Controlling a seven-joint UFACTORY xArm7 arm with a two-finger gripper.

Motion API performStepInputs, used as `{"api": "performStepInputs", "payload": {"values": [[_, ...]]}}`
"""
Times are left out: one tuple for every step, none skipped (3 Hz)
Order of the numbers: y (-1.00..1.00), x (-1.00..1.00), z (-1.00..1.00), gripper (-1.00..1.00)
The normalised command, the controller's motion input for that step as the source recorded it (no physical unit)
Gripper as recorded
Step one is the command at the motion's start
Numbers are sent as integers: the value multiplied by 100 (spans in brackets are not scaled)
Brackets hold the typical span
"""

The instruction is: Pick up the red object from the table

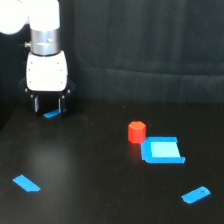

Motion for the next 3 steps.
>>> {"api": "performStepInputs", "payload": {"values": [[4, -21, -10, 93], [9, -19, -6, 96], [-52, 58, 14, 96]]}}
